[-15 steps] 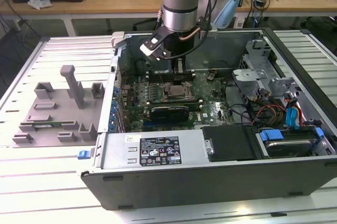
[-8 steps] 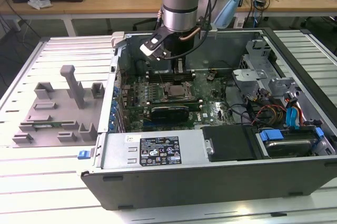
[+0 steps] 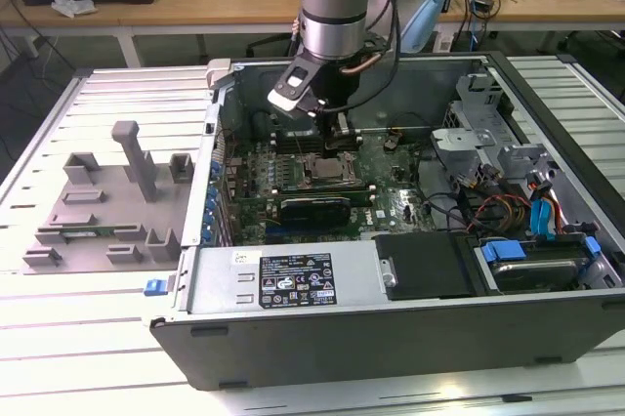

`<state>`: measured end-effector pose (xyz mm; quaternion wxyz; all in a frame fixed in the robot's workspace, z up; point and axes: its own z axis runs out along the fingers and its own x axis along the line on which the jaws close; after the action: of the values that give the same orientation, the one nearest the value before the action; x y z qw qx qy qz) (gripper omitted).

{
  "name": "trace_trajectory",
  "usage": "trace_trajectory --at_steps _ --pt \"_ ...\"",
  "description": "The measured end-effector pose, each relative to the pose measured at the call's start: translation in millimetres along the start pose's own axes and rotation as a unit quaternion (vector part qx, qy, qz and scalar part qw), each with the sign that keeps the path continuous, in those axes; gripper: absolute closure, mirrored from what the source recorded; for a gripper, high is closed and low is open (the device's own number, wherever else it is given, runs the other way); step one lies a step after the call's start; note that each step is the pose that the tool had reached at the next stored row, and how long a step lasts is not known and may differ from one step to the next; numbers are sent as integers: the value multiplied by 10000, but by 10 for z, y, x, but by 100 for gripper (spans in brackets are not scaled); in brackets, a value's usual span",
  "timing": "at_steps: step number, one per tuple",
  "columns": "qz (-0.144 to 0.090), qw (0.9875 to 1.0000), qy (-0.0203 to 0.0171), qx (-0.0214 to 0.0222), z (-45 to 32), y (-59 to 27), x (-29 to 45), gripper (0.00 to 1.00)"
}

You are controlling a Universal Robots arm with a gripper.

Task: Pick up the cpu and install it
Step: 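Close the cpu cover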

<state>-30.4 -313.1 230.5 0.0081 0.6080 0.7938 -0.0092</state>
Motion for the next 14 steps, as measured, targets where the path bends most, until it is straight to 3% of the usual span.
trace_trajectory --at_steps 4,8,11,14 --pt "-392 9992 -2 -9 0 0 0 89" --pt "-819 9966 -4 -20 0 0 0 89" --pt "-1262 9920 -6 -30 0 0 0 89" --pt "-1534 9882 -7 -37 0 0 0 89"
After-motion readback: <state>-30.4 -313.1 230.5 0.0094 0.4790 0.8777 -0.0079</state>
